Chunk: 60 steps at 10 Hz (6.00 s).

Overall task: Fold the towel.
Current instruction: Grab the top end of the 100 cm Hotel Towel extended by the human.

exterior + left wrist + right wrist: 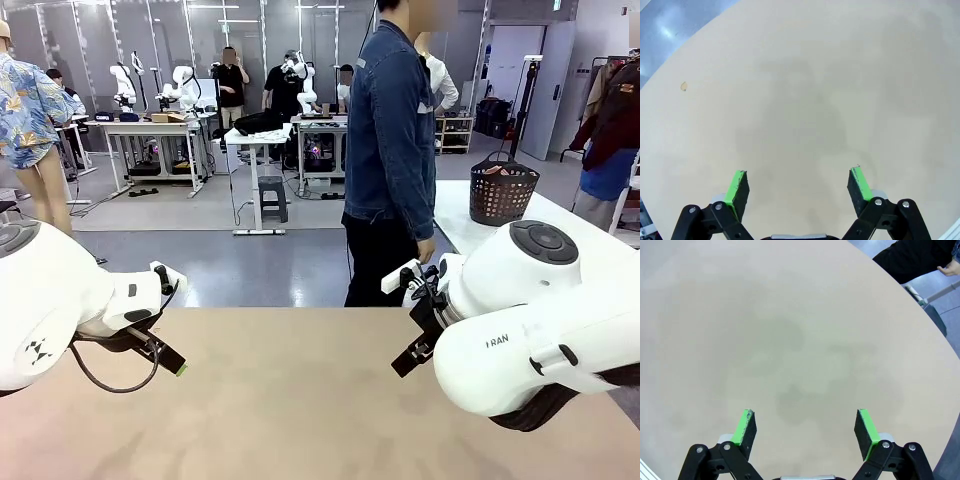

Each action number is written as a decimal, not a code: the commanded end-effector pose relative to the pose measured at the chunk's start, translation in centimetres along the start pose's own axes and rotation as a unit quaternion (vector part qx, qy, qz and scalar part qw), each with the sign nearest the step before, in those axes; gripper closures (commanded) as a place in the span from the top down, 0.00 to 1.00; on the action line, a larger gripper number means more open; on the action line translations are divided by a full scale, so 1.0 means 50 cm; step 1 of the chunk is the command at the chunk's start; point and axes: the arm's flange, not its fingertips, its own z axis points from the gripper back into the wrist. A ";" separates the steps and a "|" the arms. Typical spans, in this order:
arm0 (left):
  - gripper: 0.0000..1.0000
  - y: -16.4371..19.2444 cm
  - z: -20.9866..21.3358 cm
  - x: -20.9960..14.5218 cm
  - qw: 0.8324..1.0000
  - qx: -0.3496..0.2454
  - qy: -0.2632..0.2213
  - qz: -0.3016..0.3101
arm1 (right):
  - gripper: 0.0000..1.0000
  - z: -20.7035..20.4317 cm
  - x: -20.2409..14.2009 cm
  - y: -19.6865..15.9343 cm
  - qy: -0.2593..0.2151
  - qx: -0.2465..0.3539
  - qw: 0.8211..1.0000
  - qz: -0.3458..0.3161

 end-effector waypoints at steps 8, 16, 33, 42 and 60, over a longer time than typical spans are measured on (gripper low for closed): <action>1.00 0.174 0.351 0.149 0.943 -0.305 0.073 0.111 | 1.00 0.364 0.124 -0.190 -0.015 0.218 0.973 -0.080; 1.00 0.565 0.500 -0.194 0.825 -0.464 -0.145 0.289 | 1.00 0.489 -0.281 -0.559 -0.190 0.437 0.813 -0.335; 1.00 0.590 0.540 -0.284 0.817 -0.454 -0.168 0.312 | 1.00 0.523 -0.391 -0.595 -0.197 0.412 0.801 -0.386; 1.00 0.590 0.540 -0.284 0.817 -0.454 -0.168 0.312 | 1.00 0.523 -0.391 -0.595 -0.197 0.412 0.801 -0.386; 1.00 0.590 0.540 -0.284 0.817 -0.454 -0.168 0.312 | 1.00 0.523 -0.391 -0.595 -0.197 0.412 0.801 -0.386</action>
